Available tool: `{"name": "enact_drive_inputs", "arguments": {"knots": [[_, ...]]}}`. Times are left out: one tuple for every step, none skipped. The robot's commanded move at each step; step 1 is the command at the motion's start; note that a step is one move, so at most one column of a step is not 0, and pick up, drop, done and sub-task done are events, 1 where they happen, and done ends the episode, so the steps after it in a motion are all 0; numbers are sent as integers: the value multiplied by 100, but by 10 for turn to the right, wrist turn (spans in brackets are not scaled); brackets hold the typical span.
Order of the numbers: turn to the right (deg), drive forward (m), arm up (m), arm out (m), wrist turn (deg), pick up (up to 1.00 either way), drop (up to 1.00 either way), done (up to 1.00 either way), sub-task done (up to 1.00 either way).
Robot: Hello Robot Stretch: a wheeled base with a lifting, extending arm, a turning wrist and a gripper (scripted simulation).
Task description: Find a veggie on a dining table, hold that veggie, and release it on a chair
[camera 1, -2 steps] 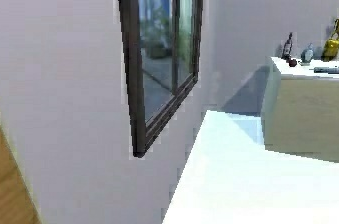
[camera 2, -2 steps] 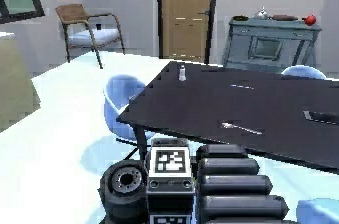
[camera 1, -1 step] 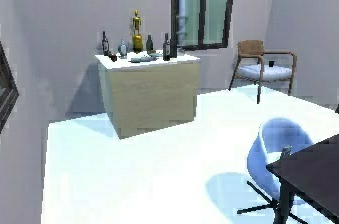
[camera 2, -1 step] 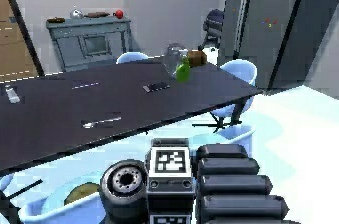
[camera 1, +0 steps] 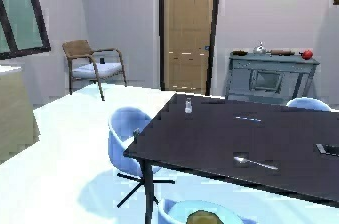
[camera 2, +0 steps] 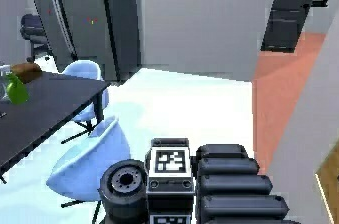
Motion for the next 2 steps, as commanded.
{"name": "enact_drive_inputs", "arguments": {"knots": [[0, 5, 0, 0, 0, 0, 0, 0, 0], [-450, 0, 0, 0, 0, 0, 0, 0, 0]]}}
